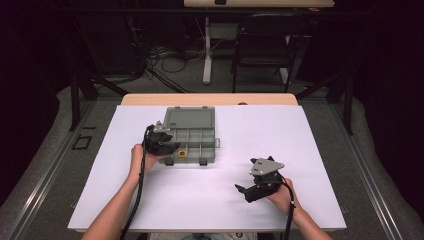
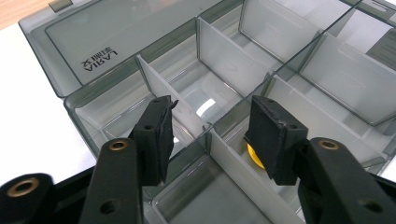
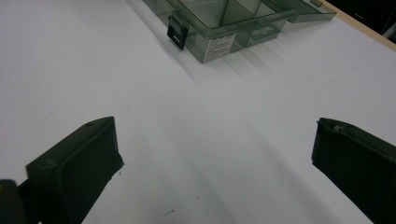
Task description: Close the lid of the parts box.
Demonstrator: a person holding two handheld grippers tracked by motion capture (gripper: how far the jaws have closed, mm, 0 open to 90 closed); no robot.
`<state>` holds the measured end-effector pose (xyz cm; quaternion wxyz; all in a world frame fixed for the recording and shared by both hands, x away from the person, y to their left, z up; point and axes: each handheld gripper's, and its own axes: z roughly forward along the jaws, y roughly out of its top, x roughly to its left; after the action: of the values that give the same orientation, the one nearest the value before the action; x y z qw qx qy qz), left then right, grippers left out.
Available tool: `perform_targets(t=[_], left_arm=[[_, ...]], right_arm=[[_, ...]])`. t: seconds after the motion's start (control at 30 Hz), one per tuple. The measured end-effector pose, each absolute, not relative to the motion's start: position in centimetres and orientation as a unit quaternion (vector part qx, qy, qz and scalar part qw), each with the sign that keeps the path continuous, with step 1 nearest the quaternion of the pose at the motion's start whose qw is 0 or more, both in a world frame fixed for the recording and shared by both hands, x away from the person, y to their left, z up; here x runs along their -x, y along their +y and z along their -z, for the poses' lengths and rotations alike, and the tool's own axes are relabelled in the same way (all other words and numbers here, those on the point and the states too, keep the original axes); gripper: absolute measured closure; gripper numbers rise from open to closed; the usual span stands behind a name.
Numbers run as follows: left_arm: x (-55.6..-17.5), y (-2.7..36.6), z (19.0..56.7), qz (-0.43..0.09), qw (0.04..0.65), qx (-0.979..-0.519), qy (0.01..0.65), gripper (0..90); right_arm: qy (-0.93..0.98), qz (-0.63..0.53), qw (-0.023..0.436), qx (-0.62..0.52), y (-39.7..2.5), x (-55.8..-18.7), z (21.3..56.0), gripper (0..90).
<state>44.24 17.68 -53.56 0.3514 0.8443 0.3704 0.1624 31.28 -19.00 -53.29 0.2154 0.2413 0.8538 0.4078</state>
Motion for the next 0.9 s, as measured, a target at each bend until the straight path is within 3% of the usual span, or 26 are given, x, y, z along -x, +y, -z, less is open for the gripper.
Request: perform_targets(t=[0.9], left_arm=[[-44.05,17.45,53.89,-0.173,0.346,-0.844,0.371,53.3]], right_arm=[[0.851,-0.418,0.209,-0.24,-18.77,-31.36,53.15,0.3]])
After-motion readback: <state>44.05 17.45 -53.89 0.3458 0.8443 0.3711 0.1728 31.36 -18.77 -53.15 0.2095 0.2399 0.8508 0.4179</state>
